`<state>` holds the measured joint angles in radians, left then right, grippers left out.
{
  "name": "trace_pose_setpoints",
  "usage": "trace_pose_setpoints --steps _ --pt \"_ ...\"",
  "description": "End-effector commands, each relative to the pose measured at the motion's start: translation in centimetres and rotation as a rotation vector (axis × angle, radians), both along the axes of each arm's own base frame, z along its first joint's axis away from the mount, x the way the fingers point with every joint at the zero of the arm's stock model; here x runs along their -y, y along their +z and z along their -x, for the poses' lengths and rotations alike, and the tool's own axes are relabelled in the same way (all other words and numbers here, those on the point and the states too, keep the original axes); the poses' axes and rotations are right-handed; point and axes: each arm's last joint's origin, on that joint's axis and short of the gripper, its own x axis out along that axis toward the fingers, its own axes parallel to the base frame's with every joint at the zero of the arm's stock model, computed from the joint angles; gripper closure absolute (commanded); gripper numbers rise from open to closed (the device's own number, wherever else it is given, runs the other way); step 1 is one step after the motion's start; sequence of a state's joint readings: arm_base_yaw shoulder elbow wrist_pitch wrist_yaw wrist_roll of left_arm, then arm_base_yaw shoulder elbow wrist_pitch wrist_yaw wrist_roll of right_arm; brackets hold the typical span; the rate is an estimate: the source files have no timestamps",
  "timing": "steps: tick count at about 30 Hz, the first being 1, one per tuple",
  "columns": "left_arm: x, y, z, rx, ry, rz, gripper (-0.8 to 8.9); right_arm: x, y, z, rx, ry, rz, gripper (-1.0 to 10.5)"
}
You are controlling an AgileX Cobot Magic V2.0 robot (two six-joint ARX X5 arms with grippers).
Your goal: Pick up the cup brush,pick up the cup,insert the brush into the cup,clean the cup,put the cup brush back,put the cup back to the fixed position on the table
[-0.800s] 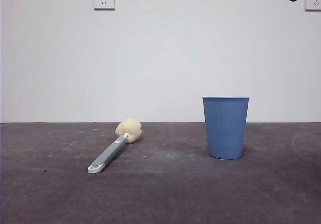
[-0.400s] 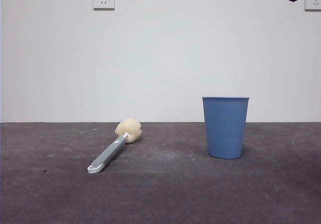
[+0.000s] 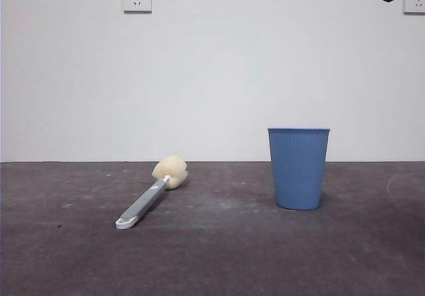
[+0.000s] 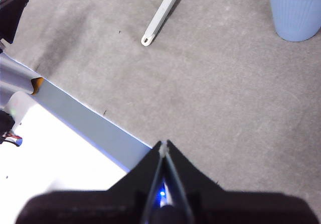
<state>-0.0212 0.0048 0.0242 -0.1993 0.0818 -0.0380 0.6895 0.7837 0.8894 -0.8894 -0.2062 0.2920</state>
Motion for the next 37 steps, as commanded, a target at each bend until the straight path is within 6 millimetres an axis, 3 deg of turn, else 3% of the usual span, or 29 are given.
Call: trace_pose_setpoints --steps 1,6,10,13,23,30,37 --pt "0.0 -0.4 0.0 -0.013 0.006 0.006 8.16 0.3 0.2 0.3 0.045 0.003 0.008 9.5" --pt "0.0 -0.4 0.0 -0.013 0.006 0.006 8.16 1.9 1.3 0.4 0.314 -0.06 0.105 9.5" --pt "0.0 -0.4 0.0 -0.013 0.006 0.006 8.16 3.7 2.3 0.7 0.481 -0.154 0.006 9.5" --pt "0.0 -0.4 0.0 -0.013 0.006 0.006 8.16 5.4 1.9 1.2 0.584 -0.29 -0.023 9.5" --pt "0.0 -0.4 0.0 -0.013 0.006 0.006 8.16 8.8 -5.1 1.8 0.778 -0.618 0.049 9.5" --pt "0.0 -0.4 0.0 -0.013 0.006 0.006 8.16 9.0 -10.2 1.4 0.864 -0.655 0.031 9.5" --pt "0.0 -0.4 0.0 -0.013 0.006 0.006 8.16 9.0 -13.3 1.0 0.828 -0.653 0.039 9.5"
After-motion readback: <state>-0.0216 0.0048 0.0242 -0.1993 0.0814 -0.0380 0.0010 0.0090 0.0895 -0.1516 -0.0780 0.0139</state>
